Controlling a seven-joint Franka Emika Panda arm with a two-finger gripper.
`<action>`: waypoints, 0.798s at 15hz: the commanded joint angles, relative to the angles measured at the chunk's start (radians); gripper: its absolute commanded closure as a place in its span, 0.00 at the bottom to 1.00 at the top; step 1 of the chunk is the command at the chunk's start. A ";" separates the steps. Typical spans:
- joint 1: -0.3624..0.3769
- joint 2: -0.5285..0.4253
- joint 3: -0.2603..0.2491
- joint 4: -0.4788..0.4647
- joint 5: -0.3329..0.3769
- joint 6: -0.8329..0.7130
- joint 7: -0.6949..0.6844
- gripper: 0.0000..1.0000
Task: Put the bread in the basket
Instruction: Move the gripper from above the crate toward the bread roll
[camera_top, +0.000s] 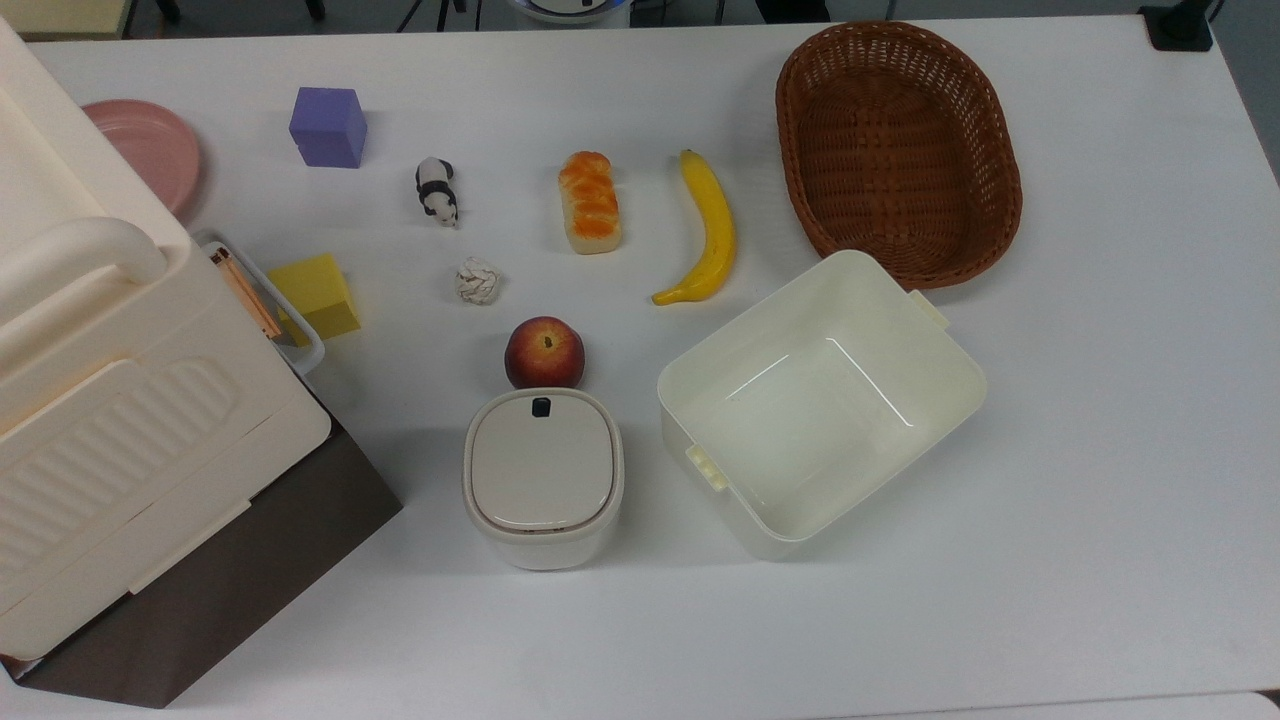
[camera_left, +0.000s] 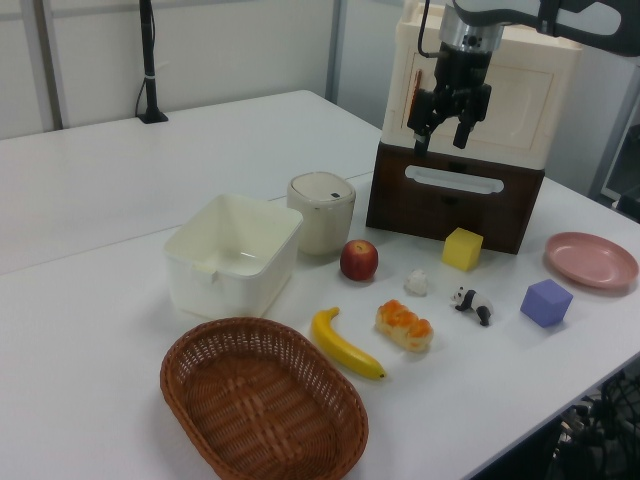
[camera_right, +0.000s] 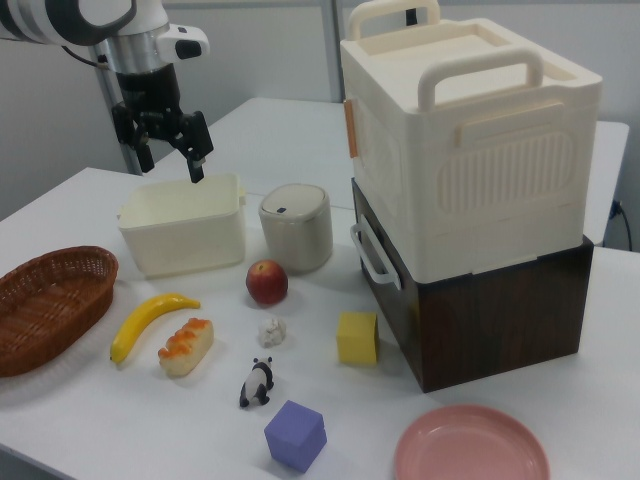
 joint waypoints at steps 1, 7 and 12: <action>0.011 -0.010 -0.006 -0.006 -0.004 0.012 -0.002 0.00; 0.007 -0.013 -0.011 -0.006 -0.003 0.008 -0.015 0.00; 0.008 -0.014 -0.012 -0.006 -0.020 0.010 -0.031 0.00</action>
